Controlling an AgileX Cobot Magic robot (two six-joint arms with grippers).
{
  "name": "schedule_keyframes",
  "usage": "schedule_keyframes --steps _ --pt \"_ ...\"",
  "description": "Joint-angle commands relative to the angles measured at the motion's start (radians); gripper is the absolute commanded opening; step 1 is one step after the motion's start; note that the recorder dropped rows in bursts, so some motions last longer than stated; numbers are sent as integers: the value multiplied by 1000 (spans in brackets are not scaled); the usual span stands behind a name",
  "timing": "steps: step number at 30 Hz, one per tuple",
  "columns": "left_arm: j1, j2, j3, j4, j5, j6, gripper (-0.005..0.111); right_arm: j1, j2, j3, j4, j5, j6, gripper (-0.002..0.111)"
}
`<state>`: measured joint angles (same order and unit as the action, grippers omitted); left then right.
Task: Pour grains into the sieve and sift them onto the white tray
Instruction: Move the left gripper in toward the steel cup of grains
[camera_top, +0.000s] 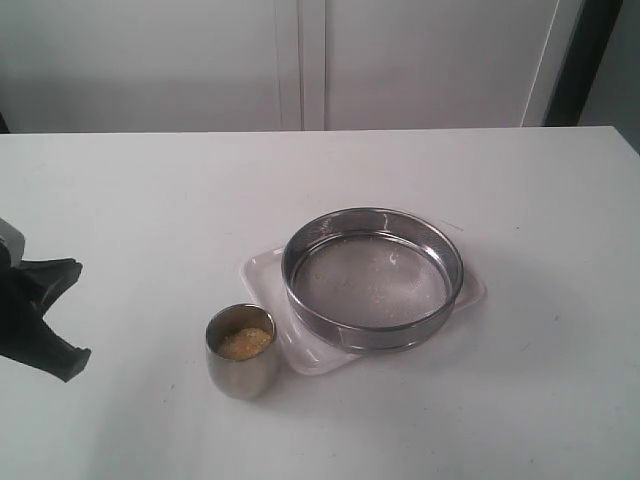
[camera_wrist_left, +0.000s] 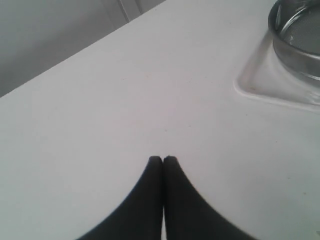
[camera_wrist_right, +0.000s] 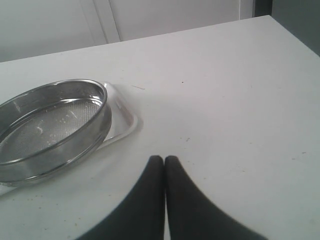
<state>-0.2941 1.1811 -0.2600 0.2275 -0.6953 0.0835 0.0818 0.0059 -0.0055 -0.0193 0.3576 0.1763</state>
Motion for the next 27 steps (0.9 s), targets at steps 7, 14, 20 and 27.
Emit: schedule_keyframes --steps 7,14,20,27 --pt "-9 25 7 -3 17 35 0 -2 -6 5 0 -15 3 0" --pt "-9 117 7 20 -75 -42 0 -2 -6 5 0 -15 3 0" --pt "-9 218 24 78 -199 -109 0 -2 -6 5 0 -15 3 0" --pt "-9 318 45 208 -311 -188 0 -2 -6 5 0 -15 3 0"
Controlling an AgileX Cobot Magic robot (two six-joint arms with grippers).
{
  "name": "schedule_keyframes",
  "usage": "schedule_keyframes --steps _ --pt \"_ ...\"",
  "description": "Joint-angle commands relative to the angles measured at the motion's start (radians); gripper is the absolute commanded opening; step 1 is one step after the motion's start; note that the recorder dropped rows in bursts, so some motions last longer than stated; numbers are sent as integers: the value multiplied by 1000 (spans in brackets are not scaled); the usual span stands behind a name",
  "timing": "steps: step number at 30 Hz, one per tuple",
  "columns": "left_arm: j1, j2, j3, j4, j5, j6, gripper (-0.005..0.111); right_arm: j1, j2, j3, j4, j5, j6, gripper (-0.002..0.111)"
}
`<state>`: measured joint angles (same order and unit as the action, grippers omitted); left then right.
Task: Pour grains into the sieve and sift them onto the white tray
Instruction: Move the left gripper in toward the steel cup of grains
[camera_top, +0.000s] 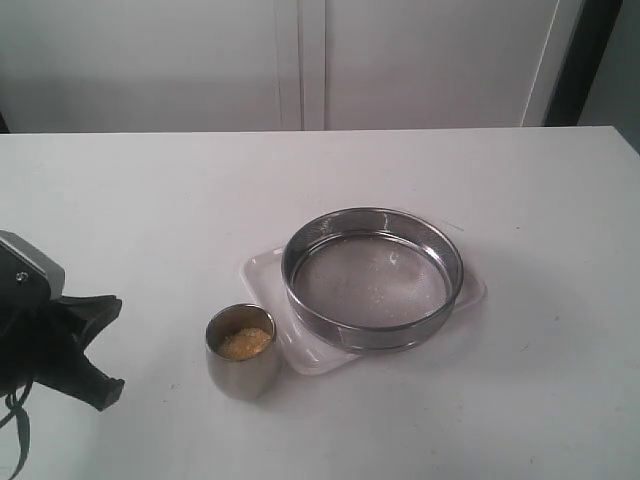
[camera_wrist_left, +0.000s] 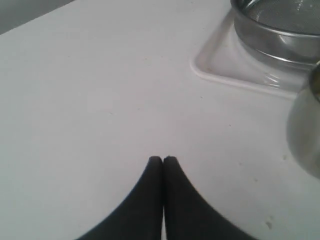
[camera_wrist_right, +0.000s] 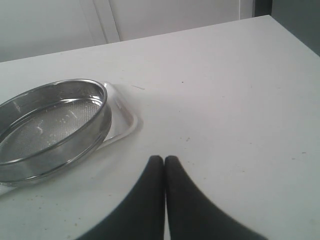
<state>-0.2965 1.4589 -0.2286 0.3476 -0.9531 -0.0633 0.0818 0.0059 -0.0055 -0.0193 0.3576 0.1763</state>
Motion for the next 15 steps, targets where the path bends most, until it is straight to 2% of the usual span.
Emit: schedule_keyframes --steps 1,4,9,15 --pt "-7 48 20 104 -86 -44 0 -2 -6 5 0 -15 3 0" --pt "-7 69 28 145 -160 -105 0 -2 -6 5 0 -15 3 0" --pt "-7 70 30 305 -156 -155 0 -2 -6 5 0 -15 3 0" --pt "-7 70 30 340 -152 -200 0 -2 -6 5 0 -15 3 0"
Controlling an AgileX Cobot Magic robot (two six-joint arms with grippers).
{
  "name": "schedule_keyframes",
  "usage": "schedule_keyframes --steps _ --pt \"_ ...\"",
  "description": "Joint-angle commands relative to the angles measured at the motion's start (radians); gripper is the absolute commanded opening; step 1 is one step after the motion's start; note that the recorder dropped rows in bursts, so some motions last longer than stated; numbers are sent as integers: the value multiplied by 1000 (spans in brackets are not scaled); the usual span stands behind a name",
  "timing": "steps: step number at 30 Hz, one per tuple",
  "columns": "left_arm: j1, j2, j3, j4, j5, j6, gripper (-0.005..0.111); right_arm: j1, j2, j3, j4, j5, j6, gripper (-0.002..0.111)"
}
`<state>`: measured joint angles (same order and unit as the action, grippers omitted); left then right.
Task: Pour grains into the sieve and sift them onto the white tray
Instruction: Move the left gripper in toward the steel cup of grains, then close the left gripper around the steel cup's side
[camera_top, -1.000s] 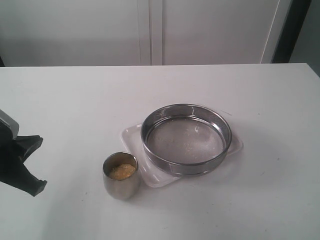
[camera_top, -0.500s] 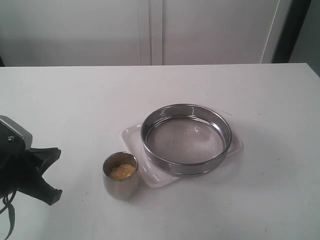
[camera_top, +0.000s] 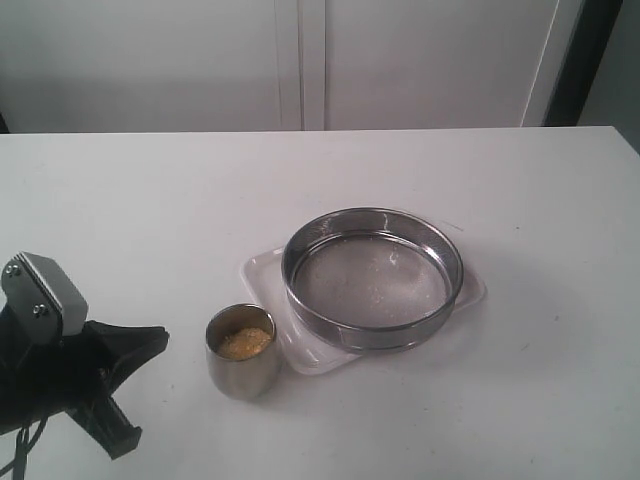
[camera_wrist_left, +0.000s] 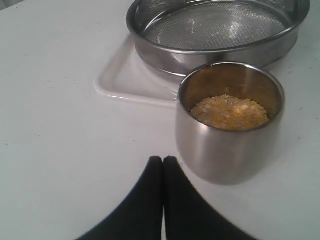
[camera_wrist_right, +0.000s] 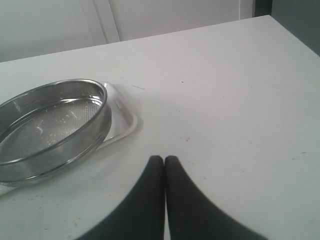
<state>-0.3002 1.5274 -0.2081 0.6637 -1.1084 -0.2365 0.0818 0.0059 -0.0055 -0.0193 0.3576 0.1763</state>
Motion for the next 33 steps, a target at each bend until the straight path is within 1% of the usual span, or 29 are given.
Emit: schedule_keyframes --steps 1,2,4,10,13,15,18,21,25,28,33 --pt "-3 1 10 26 11 -27 0 -2 -6 5 0 -15 3 0" --pt "-3 1 10 26 13 -27 2 -2 -6 5 0 -15 3 0" --pt "-3 1 10 26 11 -27 12 -2 -6 5 0 -15 3 0" --pt "-3 1 10 51 11 -27 66 -2 -6 5 0 -15 3 0" --pt "-3 1 10 49 11 -27 84 -2 -6 5 0 -15 3 0" --pt "-3 1 10 49 11 -27 92 -2 -6 5 0 -15 3 0" --pt "-3 1 10 60 9 -27 99 -2 -6 5 0 -15 3 0" --pt "-3 1 10 108 -3 -27 103 -2 -6 5 0 -15 3 0" --pt "-3 7 10 128 -11 -27 104 -2 -6 5 0 -15 3 0" --pt "-3 36 6 124 -57 -27 104 -2 -6 5 0 -15 3 0" --pt "-3 94 -28 122 -58 9 104 -2 -6 5 0 -15 3 0"
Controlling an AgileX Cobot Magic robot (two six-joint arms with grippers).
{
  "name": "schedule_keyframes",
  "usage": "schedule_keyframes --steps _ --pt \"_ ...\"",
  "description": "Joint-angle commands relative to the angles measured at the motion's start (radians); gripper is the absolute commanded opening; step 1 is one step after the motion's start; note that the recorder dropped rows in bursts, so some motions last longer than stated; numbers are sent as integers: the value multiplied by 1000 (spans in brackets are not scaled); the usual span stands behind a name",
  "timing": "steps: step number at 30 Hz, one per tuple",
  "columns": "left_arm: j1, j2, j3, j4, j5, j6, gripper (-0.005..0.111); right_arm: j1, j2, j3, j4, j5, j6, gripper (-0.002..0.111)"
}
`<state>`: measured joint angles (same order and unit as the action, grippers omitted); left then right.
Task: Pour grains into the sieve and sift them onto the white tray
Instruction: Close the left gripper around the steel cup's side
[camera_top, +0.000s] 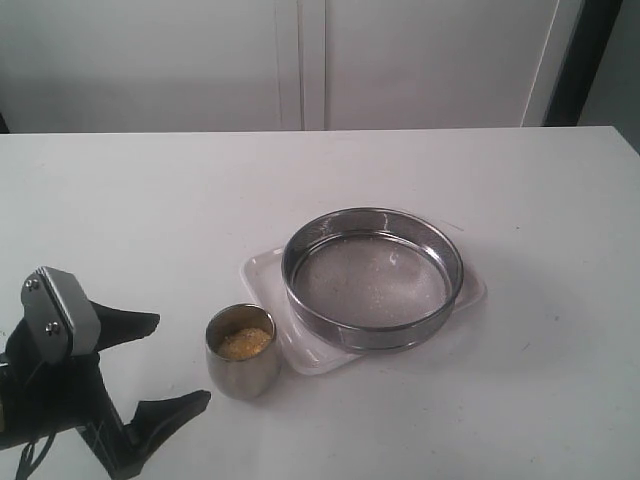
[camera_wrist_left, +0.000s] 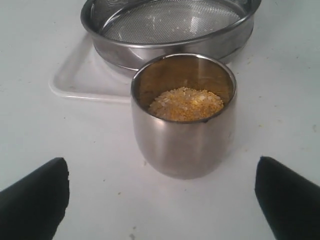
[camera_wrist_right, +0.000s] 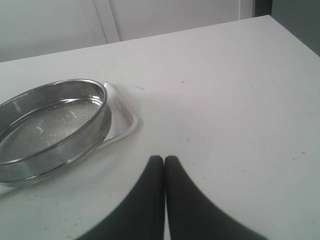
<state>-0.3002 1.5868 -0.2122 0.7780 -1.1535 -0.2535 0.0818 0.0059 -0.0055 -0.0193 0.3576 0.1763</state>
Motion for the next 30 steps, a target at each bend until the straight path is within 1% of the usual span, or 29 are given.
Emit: schedule_keyframes --steps 1,9,18,26,30 --pt "-3 48 -36 10 -16 32 104 -2 -6 5 0 -15 3 0" --pt "-3 144 -111 66 -67 26 104 -2 -6 5 0 -15 3 0" --pt "-3 245 -169 113 -68 22 104 -2 -6 5 0 -15 3 0" --pt "-3 299 -222 157 -68 16 104 -2 -6 5 0 -15 27 0" --pt "-19 299 -237 166 -68 12 104 -2 -6 5 0 -15 27 0"
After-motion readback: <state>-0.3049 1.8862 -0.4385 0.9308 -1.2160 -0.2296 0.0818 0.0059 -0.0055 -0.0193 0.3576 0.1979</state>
